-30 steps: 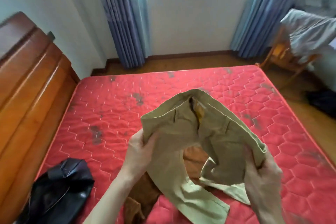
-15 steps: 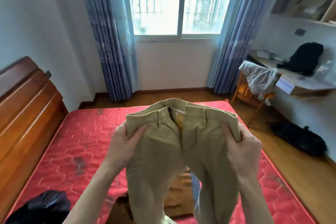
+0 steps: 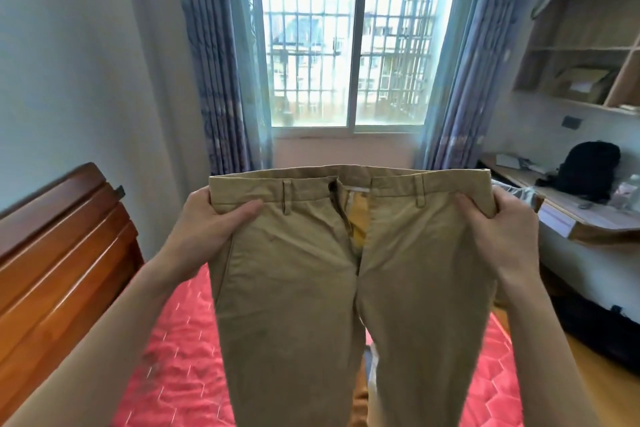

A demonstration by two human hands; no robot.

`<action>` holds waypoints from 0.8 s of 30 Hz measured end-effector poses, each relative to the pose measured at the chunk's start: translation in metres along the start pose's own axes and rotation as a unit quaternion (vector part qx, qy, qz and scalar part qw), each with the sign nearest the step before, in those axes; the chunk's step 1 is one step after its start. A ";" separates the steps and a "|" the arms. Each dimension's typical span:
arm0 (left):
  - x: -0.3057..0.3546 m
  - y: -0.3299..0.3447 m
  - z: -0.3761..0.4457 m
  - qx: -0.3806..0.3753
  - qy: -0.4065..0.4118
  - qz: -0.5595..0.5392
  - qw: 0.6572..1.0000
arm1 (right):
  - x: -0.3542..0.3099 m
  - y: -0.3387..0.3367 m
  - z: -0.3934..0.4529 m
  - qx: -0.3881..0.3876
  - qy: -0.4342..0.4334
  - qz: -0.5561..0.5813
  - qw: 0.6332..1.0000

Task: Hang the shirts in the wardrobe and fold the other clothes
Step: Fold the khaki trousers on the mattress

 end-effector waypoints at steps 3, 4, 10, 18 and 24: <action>0.016 0.010 -0.004 0.033 0.012 -0.017 0.999 | -0.016 0.008 -0.010 0.049 -0.019 -0.012 0.999; 0.019 0.018 -0.008 0.041 0.018 -0.016 0.999 | -0.021 0.014 -0.020 0.064 -0.031 -0.018 0.997; 0.024 0.077 -0.035 0.013 0.093 0.025 0.995 | -0.052 0.071 -0.086 0.056 -0.076 -0.024 0.995; 0.023 0.118 -0.048 -0.088 0.099 -0.036 0.991 | -0.064 0.118 -0.127 -0.048 -0.056 0.078 0.994; 0.024 0.114 -0.044 -0.095 0.023 -0.113 0.989 | -0.075 0.140 -0.145 -0.134 -0.006 0.221 0.966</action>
Point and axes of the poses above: each hand's wrist, its own z-axis towards the middle knuckle, its own y-axis out of the palm, x = y × z, the point moved 6 cm from there along z, towards the middle knuckle, and after that the axes turned 12 degrees about z, right-handed, at the moved point
